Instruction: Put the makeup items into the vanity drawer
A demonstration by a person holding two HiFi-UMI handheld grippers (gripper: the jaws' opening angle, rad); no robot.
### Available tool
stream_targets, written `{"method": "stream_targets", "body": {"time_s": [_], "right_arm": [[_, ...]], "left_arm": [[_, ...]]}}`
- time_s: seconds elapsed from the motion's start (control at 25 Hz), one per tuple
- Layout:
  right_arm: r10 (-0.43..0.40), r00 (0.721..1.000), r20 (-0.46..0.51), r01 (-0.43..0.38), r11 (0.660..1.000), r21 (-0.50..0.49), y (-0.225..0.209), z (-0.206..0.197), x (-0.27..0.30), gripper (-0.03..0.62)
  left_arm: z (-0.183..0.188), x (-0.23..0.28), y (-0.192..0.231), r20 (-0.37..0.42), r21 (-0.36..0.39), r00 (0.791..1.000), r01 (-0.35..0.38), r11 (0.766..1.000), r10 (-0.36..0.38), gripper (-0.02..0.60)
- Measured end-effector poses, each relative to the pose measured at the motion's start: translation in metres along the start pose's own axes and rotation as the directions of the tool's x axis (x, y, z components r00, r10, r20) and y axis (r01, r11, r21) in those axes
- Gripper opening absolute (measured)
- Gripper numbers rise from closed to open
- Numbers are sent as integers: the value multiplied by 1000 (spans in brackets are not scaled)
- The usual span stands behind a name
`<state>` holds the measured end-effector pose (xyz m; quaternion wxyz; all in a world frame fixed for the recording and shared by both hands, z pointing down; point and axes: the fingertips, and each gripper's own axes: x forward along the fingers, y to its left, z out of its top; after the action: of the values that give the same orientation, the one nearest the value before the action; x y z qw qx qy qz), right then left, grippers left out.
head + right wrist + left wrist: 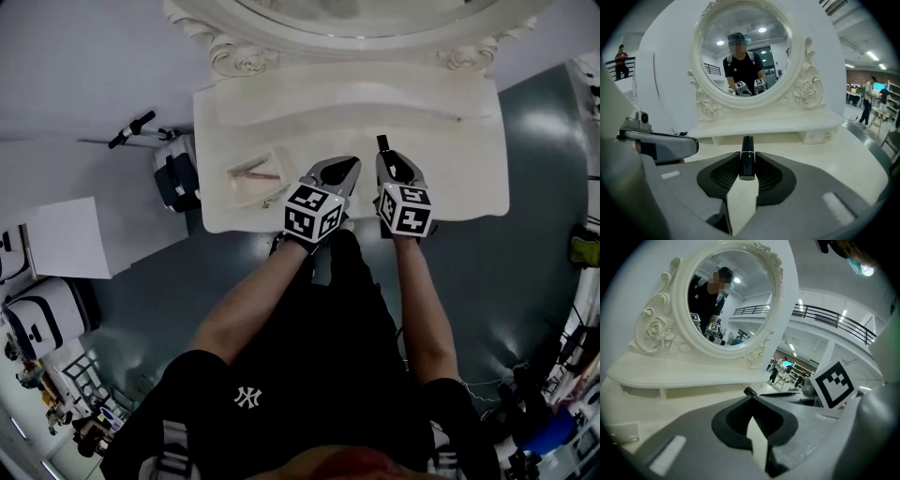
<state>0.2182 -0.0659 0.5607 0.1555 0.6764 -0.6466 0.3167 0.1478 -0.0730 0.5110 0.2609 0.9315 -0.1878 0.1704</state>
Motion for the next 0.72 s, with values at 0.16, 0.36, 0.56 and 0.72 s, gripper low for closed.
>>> {"method": "stream_targets", "body": {"time_s": [0.16,0.36,0.56,0.72], "right_arm": [[76,997,4,-75,995,-59,45,4,7,121],[193,981,-24,-194,970,-146,112,1,21,121],[312,947,-73,-320,921,-223,174,-4,34,121],[389,913,-125,-409,871,-272,218,-11,43,121]], "left_arm": [[4,-29,21,30,-14,999,-43,999,43,0],[3,-69,53,63,-46,991,-116,992,118,0],[0,-108,87,93,-86,974,-200,976,207,0],[-3,-139,114,115,-124,954,-263,957,277,0]]}}
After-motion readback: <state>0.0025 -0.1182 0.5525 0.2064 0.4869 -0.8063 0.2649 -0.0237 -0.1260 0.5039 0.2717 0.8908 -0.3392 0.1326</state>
